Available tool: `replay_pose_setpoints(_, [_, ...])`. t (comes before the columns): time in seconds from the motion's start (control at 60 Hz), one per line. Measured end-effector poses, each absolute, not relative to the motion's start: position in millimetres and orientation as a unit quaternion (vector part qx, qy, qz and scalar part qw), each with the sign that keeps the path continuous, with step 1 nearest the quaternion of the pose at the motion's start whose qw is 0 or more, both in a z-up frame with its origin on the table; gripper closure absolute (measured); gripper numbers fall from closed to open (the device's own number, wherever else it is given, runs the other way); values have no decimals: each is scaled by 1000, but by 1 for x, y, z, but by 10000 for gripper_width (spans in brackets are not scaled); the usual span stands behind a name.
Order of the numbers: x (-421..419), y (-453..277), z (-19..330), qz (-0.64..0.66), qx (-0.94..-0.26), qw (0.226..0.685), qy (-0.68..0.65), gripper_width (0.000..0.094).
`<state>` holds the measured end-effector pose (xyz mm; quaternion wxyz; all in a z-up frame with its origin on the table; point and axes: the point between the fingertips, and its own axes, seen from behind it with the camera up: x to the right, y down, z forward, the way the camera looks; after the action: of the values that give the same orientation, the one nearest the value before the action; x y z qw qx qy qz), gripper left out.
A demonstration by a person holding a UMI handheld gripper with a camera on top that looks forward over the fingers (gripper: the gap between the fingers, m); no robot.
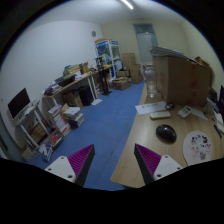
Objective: Arrange mouse
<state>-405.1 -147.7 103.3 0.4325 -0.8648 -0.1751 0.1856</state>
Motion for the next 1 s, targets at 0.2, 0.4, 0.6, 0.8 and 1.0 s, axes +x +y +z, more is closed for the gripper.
replay_pose_setpoints(0.2, [-344, -123, 85, 148, -877, 431, -150, 114])
replay_pose_setpoints(0.4, [-274, -80, 51, 77, -892, 421, -145, 113])
replay_pose_setpoints(0.6, [-244, -19, 7, 58, -898, 414, -137, 105])
replay_pose_setpoints(0.8, [-245, 19, -14, 73, -895, 420, -130, 116])
replay_pose_setpoints(1.0, [-250, 47, -14, 81, -891, 420, -152, 99])
